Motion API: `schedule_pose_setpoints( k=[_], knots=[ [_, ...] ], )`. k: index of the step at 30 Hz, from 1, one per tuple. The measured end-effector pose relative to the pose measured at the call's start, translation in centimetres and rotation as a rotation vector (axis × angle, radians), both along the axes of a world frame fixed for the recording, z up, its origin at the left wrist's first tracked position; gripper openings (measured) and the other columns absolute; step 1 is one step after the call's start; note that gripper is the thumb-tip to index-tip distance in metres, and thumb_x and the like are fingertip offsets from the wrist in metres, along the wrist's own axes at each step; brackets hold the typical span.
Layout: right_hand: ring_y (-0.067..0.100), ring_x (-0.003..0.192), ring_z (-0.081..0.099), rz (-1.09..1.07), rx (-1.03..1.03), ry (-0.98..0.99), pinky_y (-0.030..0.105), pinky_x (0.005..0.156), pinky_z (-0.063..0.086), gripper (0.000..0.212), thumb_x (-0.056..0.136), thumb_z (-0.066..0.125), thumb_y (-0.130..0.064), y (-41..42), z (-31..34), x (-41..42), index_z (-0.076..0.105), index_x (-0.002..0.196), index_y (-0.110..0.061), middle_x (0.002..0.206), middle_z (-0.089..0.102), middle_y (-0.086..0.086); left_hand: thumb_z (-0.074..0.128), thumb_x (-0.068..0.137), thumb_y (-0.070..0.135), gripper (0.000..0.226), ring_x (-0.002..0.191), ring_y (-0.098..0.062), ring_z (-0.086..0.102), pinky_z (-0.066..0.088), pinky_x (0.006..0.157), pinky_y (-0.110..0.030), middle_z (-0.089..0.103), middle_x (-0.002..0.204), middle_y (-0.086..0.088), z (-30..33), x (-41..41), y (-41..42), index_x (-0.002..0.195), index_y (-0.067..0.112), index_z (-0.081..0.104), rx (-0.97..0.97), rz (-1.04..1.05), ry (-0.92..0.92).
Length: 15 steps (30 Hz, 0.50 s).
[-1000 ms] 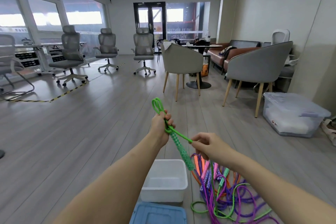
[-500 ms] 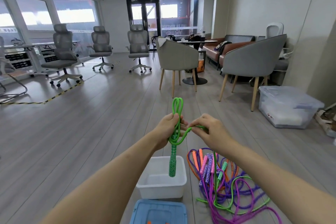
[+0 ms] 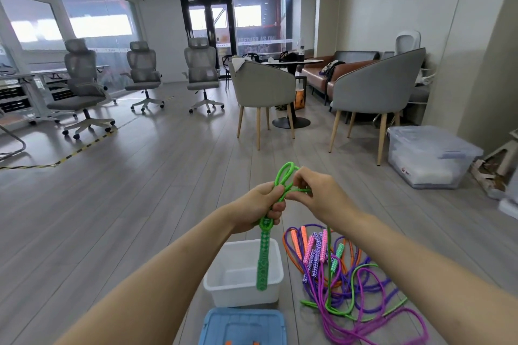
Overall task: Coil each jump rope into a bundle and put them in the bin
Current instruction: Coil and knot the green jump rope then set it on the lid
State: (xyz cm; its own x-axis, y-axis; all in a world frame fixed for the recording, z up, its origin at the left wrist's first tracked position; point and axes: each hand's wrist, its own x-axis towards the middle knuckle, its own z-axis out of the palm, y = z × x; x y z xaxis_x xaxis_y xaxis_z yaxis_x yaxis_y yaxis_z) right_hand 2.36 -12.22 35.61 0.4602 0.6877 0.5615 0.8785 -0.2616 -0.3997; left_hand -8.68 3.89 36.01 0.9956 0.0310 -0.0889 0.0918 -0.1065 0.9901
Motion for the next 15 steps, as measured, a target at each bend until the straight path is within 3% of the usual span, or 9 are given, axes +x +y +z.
schedule_pose_setpoints(
  k=[5,8,12,15],
  knots=[
    [0.012,0.074,0.059,0.062,-0.085,0.143,0.036,0.068,0.053,0.016,0.097,0.069,-0.031,-0.9,-1.1,1.1,0.059,0.098,-0.019,0.081,0.062,-0.005,0.044,0.11,0.029,0.025,0.059,-0.011,0.036,0.042,0.066,-0.028,0.036,0.068,0.005,0.7,-0.3,0.8,0.108,0.009,0.058,0.157,-0.109,0.122],
    [0.015,0.068,0.055,-0.012,-0.032,0.25,0.038,0.065,0.047,0.012,0.101,0.062,-0.03,-1.2,-1.7,2.0,0.064,0.098,-0.018,0.076,0.062,-0.001,0.041,0.11,0.025,0.022,0.056,-0.01,0.035,0.043,0.066,-0.029,0.036,0.064,0.007,0.6,-0.6,1.3,0.095,0.014,0.052,0.061,-0.032,0.063],
    [0.018,0.059,0.051,-0.23,0.094,0.404,0.038,0.055,0.04,0.033,0.099,0.061,-0.047,-1.7,-2.6,3.1,0.063,0.082,-0.019,0.069,0.062,0.008,0.04,0.111,0.022,0.021,0.063,-0.013,0.046,0.049,0.074,-0.032,0.048,0.072,0.003,1.1,-1.6,2.4,0.093,0.014,0.049,-0.111,0.091,-0.085],
    [0.015,0.056,0.047,-0.266,0.173,0.509,0.034,0.052,0.037,0.023,0.105,0.056,-0.031,-1.1,-2.6,2.6,0.063,0.086,-0.02,0.066,0.058,0.005,0.04,0.111,0.023,0.021,0.061,-0.012,0.046,0.049,0.07,-0.031,0.052,0.075,0.002,0.9,-1.8,3.1,0.095,0.014,0.051,-0.191,0.178,-0.144]
  ],
)
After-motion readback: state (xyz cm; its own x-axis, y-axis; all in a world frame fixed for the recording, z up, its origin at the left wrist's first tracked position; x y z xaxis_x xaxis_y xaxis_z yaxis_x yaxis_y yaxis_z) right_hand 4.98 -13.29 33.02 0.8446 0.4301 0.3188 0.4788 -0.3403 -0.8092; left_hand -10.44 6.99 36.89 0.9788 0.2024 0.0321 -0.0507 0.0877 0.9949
